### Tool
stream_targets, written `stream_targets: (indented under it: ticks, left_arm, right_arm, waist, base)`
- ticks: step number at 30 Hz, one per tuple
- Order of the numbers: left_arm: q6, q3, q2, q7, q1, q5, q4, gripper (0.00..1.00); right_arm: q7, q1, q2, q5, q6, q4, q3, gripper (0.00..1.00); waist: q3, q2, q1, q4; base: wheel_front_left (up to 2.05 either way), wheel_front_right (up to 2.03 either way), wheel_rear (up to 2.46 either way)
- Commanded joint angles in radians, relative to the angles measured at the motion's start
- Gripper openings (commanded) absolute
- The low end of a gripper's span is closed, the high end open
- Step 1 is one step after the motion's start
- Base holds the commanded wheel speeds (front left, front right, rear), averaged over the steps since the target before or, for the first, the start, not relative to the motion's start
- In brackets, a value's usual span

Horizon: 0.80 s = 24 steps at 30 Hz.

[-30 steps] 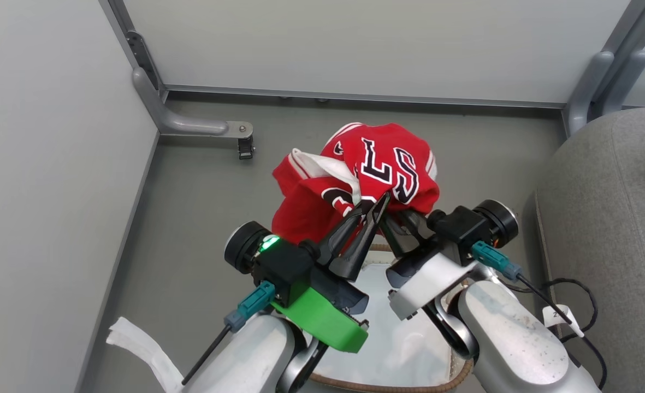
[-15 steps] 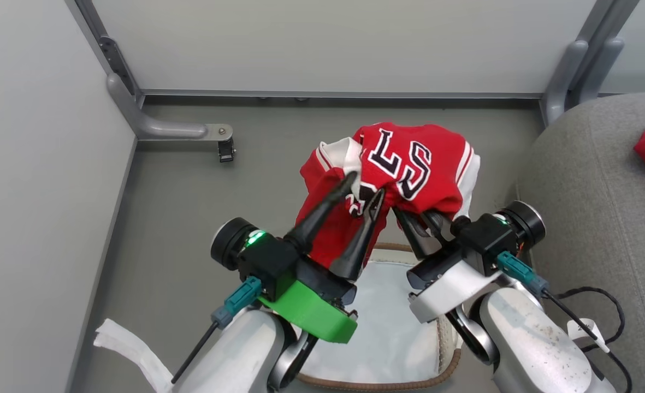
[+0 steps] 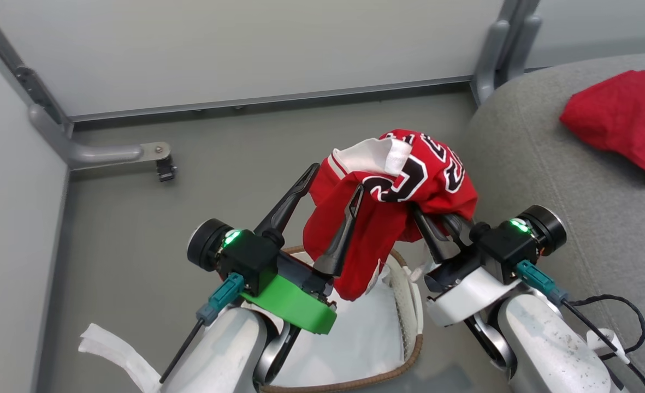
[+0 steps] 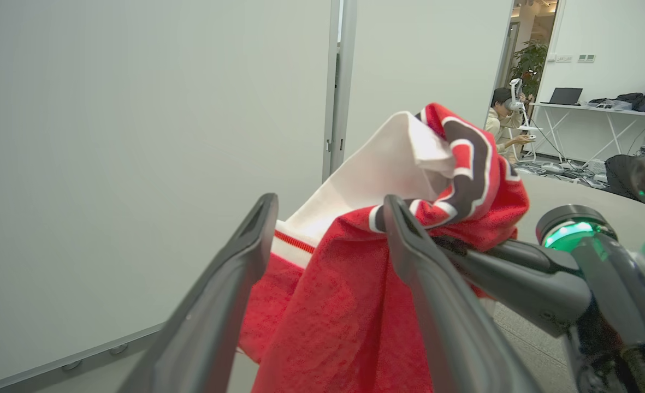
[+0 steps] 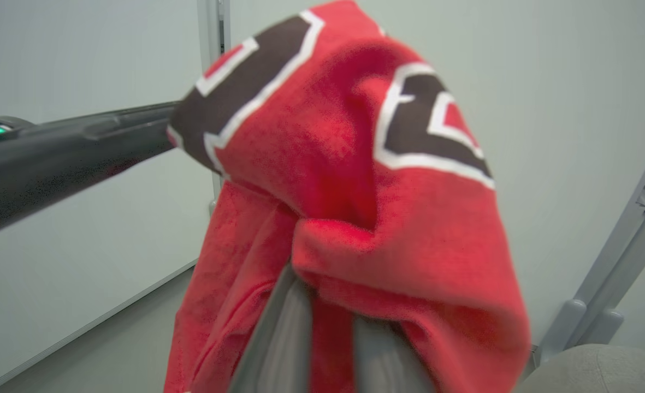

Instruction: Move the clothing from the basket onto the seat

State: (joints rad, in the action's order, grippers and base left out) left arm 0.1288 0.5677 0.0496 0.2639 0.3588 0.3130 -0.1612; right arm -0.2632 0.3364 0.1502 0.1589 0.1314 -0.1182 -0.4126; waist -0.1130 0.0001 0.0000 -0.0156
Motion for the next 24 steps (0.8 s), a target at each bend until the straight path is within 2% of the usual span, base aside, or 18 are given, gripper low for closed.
stream_targets:
  ticks: [1, 7, 15, 19, 24]
  left_arm:
    - [0.002, -0.005, 0.003, 0.001, -0.004, -0.008, -0.005, 1.0]
    - [0.002, -0.012, 0.003, 0.001, 0.003, -0.026, -0.021, 1.0]
    - [0.002, 0.003, 0.003, 0.001, 0.015, -0.019, -0.042, 1.0]
    - [0.002, 0.007, 0.004, 0.001, 0.028, -0.02, -0.053, 1.0]
    - [0.002, 0.017, 0.011, 0.001, 0.044, -0.03, -0.066, 1.0]
  right_arm:
    - [-0.002, -0.008, 0.007, 0.007, -0.001, 0.009, 0.005, 0.0]
    - [-0.002, -0.013, 0.008, 0.012, -0.001, 0.023, 0.018, 0.0]
    - [-0.002, -0.029, 0.014, 0.016, -0.001, 0.032, 0.046, 0.0]
    - [-0.002, -0.025, 0.029, 0.009, -0.001, 0.021, 0.07, 0.0]
    - [-0.002, 0.04, 0.065, -0.002, -0.001, -0.007, 0.143, 0.0]
  waist:
    - [-0.019, -0.0001, 0.0, 0.108]
    - [-0.042, -0.0001, 0.0, 0.246]
    - [-0.066, -0.0001, 0.0, 0.381]
    - [-0.087, -0.0001, 0.0, 0.414]
    - [-0.137, -0.0001, 0.0, 0.419]
  base:
    - [0.0, 0.0, 0.0]
    - [0.0, 0.0, 0.0]
    - [0.0, 0.0, 0.0]
    - [0.0, 0.0, 0.0]
    - [0.0, 0.0, 0.0]
